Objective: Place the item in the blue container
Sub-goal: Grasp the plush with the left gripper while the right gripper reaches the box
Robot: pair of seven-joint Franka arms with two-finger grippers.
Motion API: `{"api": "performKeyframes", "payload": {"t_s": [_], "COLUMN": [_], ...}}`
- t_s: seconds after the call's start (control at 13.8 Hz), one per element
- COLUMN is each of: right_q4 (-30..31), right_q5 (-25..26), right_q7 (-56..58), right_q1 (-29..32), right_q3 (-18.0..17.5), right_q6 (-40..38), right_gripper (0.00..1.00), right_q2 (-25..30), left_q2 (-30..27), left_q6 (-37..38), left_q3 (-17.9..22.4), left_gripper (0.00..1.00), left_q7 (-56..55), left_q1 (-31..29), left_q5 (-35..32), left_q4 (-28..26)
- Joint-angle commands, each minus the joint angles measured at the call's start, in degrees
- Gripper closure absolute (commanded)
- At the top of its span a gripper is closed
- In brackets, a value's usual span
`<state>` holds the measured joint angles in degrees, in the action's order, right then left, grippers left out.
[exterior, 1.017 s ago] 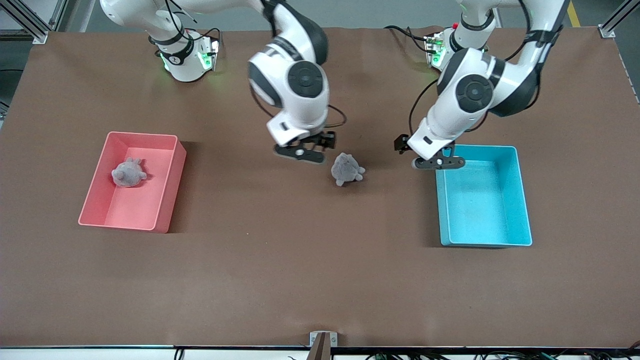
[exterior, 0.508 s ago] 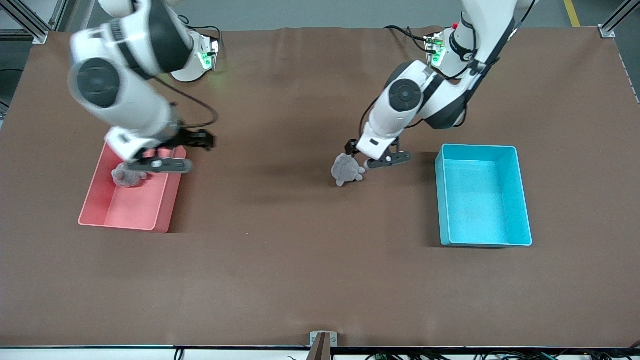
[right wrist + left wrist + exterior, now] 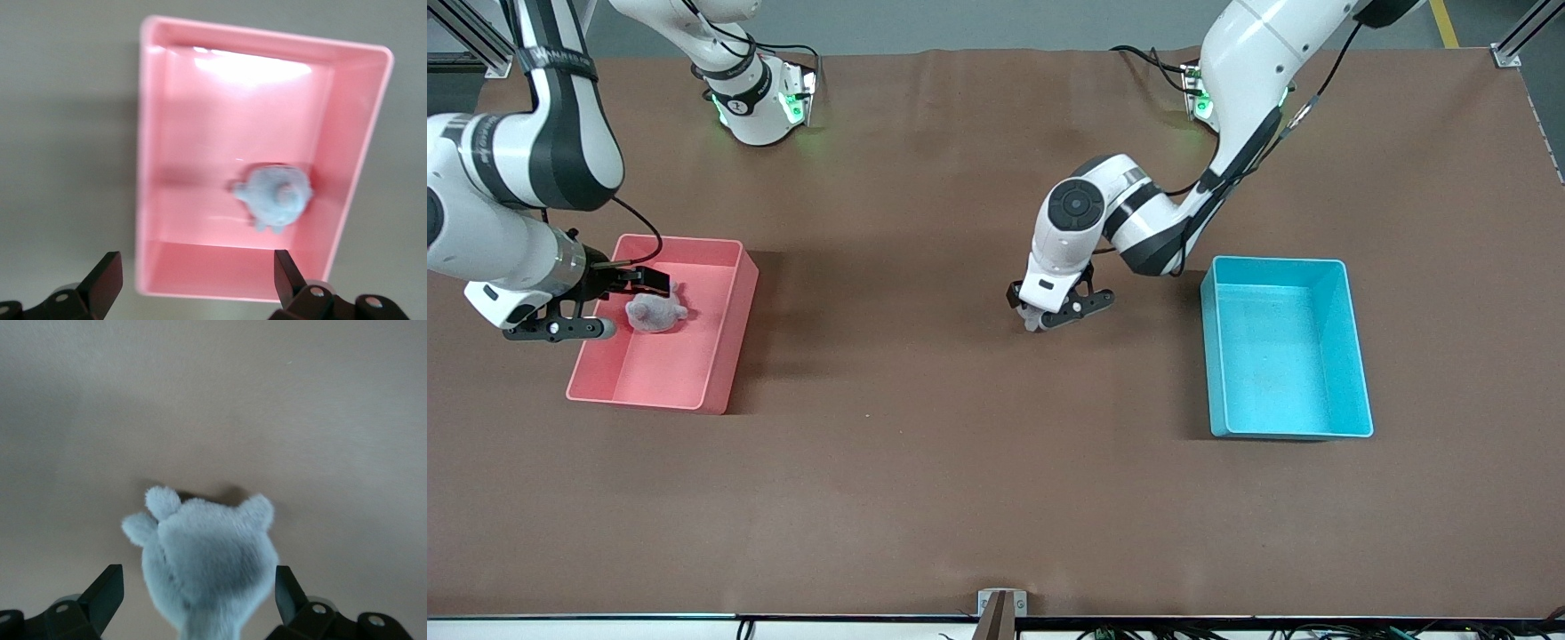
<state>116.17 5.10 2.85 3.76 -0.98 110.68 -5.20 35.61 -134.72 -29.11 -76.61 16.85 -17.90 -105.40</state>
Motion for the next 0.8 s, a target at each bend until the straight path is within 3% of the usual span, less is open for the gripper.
{"api": "performKeyframes", "payload": {"t_s": [0.0,0.22,0.51,0.58,0.73], "right_q4": [5.8,7.14,7.31,7.92,8.54], "right_q5": [2.37,2.98,3.07,3.07,3.07], "right_q7": [0.05,3.71,8.75,8.75,9.36], "right_q1": [3.17,7.31,11.0,11.09,11.62], "right_q3": [-1.48,-1.48,-1.48,-1.48,-1.48], "right_q6": [7.06,12.09,16.05,16.67,17.46], "right_gripper": [0.0,0.0,0.0,0.0,0.0], "right_q2": [1.33,-2.52,-5.87,-6.31,-7.62], "left_q2": [1.65,3.14,3.59,3.5,2.45], "left_q6": [0.68,1.21,2.96,3.58,5.68], "left_q3": [0.01,0.27,2.12,2.12,2.21], "left_gripper": [0.03,0.3,0.92,1.0,1.0], "left_q7": [-4.67,-7.58,-7.85,-7.85,-7.5], "left_q1": [1.43,3.7,5.3,5.3,4.69], "left_q5": [-2.58,-3.54,-3.8,-3.8,-3.89], "left_q4": [2.04,1.52,1.6,1.86,2.39]}}
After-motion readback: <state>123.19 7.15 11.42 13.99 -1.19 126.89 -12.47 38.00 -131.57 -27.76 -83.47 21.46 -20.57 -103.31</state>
